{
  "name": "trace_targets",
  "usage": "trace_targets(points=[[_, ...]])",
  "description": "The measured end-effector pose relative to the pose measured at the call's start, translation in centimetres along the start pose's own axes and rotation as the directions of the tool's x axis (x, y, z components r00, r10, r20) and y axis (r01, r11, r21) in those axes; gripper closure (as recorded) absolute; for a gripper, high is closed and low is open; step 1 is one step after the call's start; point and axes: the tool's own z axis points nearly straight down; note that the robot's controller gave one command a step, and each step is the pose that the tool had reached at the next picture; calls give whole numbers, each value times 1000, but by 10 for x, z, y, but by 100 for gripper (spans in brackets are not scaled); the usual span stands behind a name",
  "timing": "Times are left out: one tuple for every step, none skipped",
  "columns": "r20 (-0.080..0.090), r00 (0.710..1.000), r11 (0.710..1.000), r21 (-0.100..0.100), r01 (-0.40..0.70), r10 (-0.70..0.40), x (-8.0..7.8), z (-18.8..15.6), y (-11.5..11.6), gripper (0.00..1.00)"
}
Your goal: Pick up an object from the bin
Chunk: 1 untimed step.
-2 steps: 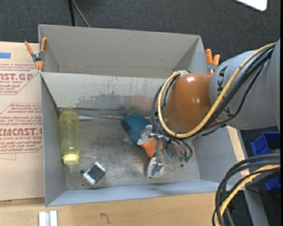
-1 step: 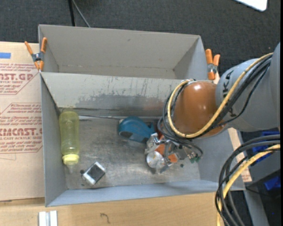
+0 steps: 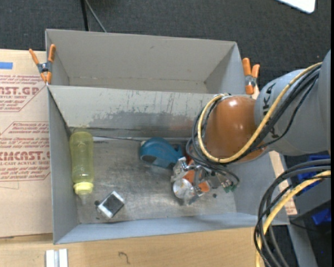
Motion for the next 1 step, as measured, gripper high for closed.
trace_targets(points=[[-18,1000,1000,-4,-11,11,3,-37,-4,100]])
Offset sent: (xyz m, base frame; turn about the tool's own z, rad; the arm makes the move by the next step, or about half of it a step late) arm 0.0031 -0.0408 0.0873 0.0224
